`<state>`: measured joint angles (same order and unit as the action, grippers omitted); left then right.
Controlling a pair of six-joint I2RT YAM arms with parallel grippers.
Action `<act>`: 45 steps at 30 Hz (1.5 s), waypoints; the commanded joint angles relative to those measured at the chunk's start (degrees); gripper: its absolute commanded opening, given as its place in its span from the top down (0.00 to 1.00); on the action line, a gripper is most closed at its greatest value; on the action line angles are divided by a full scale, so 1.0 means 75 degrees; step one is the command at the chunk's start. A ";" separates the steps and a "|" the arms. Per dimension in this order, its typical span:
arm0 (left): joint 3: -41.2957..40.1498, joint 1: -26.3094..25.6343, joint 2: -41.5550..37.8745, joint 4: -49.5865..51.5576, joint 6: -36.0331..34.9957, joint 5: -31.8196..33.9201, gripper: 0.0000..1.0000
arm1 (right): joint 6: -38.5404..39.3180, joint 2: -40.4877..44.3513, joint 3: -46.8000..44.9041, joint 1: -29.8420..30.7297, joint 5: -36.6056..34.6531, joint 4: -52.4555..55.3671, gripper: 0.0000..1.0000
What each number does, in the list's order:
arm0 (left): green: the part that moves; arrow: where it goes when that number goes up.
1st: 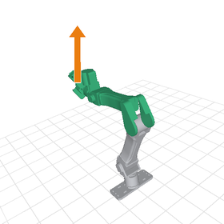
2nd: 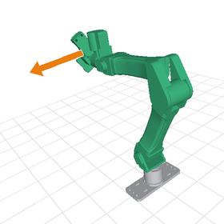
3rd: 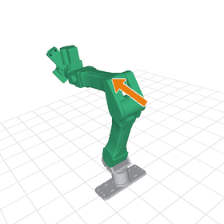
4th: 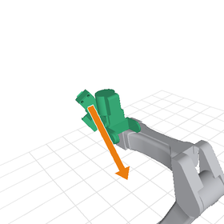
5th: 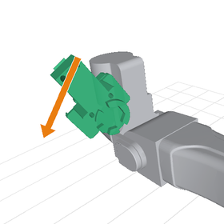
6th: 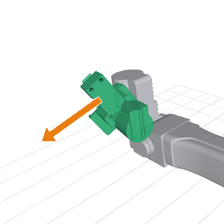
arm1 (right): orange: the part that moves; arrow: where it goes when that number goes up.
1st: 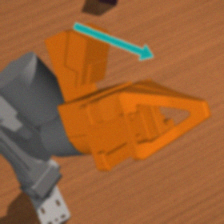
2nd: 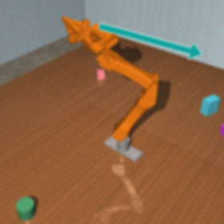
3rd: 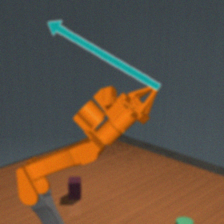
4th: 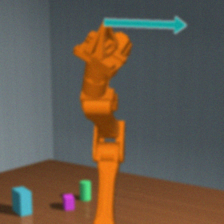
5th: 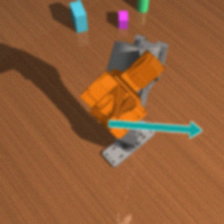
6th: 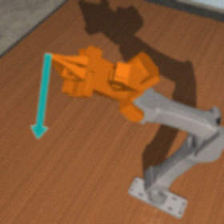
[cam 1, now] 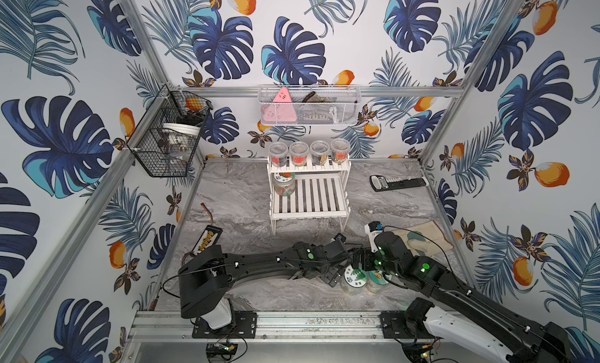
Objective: Place the seed container on the shelf
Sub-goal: Pick up the seed jar at the center of the board.
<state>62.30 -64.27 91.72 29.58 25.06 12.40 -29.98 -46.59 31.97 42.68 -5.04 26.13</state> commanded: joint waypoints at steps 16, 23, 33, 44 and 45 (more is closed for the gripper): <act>0.0543 0.0953 -0.2476 0.2814 0.1818 0.0830 0.15 | 0.1386 0.0740 0.0035 0.0007 0.0838 -0.1814 0.00; 0.1247 0.1340 -0.2921 0.3691 0.1837 0.0863 0.17 | 0.2254 0.0495 -0.0339 0.0005 0.2399 -0.3431 0.10; 0.1326 0.1503 -0.3267 0.3987 0.1807 0.1000 0.17 | 0.3646 0.0072 -0.0370 0.1234 0.1101 -0.4298 0.16; 0.1390 0.2276 -0.3300 0.3787 0.1395 0.0152 0.18 | 0.4743 -0.0708 -0.1017 0.2932 -0.0710 -0.6116 0.17; 0.1466 0.2283 -0.3242 0.3821 0.1393 0.0108 0.18 | 0.4839 -0.0833 -0.1088 0.3017 -0.0755 -0.6466 0.17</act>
<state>72.10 -47.53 66.87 59.13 37.15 15.14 2.72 -51.40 24.84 63.92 -7.44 -12.82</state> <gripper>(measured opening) 0.903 0.826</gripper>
